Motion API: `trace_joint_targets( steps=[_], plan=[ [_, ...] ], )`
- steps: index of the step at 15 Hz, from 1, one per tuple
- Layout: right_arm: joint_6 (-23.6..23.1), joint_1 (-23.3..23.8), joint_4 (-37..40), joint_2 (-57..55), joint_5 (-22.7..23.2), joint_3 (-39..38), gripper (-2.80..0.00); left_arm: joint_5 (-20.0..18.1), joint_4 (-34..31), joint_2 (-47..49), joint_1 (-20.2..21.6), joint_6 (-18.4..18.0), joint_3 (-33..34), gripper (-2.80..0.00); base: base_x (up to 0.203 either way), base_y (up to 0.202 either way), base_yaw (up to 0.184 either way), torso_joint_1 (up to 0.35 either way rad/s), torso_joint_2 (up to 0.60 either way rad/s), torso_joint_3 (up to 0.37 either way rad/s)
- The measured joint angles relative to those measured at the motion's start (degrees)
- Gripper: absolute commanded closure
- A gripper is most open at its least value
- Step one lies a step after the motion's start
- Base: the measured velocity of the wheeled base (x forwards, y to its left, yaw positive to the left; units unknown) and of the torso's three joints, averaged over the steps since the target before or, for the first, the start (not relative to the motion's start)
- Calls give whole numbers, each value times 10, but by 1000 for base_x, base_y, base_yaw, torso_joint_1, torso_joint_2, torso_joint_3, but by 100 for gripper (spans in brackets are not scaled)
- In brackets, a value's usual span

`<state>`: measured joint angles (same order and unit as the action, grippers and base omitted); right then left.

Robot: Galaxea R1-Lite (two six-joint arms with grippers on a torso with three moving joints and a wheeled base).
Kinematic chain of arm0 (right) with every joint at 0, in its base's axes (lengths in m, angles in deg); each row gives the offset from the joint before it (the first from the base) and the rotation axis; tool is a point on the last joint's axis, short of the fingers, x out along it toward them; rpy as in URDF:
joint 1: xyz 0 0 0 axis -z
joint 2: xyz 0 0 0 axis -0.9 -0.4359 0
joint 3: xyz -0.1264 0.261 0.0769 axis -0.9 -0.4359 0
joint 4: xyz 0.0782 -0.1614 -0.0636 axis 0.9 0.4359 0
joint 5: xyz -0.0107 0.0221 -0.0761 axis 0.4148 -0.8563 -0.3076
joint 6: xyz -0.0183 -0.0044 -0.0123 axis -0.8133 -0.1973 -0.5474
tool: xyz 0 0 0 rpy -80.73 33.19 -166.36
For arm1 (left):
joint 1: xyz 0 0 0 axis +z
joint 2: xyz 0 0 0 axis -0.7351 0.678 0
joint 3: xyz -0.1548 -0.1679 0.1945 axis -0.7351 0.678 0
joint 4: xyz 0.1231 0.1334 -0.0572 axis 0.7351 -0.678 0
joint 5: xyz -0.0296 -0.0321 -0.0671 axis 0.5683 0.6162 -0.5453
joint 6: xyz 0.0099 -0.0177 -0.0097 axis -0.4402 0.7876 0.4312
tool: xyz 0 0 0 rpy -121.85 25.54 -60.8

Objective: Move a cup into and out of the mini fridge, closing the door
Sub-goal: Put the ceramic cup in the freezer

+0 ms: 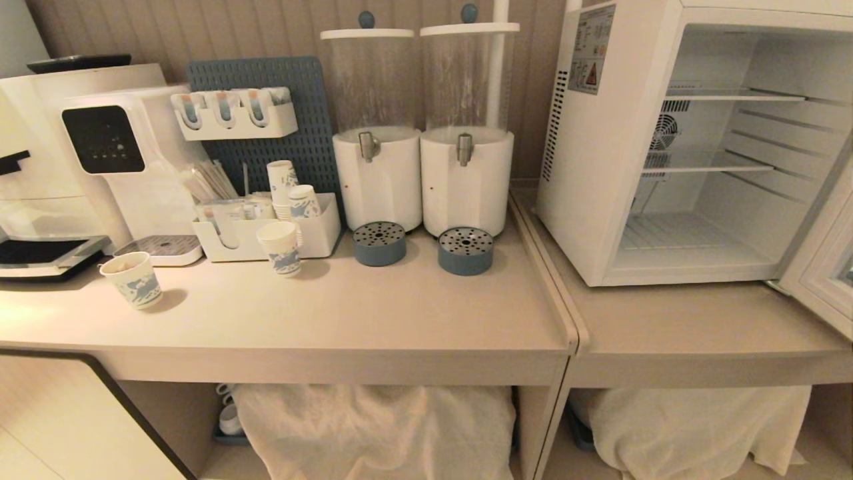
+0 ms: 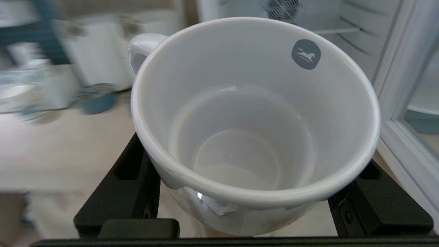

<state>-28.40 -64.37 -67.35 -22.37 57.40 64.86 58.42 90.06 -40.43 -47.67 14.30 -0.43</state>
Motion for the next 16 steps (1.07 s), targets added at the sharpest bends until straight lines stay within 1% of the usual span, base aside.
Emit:
trace_joint_targets(
  steps=[4, 8, 10, 12, 14, 16],
  plan=[
    [2, 6, -175, -278, -26, 33, 0, 0, 0, 0, 0, 0, 0, 0, 0, 0, 0, 0, 0, 0],
    [3, 32, -381, -532, -82, 74, 0, 0, 0, 0, 0, 0, 0, 0, 0, 0, 0, 0, 0, 0],
    [2, 54, -466, -629, -109, 113, 0, 0, 1, 0, 0, 0, 0, 0, 0, 0, 0, 0, 0, 0],
    [3, 80, -509, -710, -123, 166, 0, 0, 1, 0, 0, 0, 0, 0, 0, 0, 0, 0, 0, 0],
    [2, 98, -516, -769, -127, 208, 0, 0, 1, 0, 0, 0, 0, 0, 0, 0, 0, 0, 0, 0],
    [-1, 104, -517, -819, -130, 251, 0, 0, 1, 0, 0, 1, 0, 0, 0, 0, 0, 0, 0, 0]
  ],
)
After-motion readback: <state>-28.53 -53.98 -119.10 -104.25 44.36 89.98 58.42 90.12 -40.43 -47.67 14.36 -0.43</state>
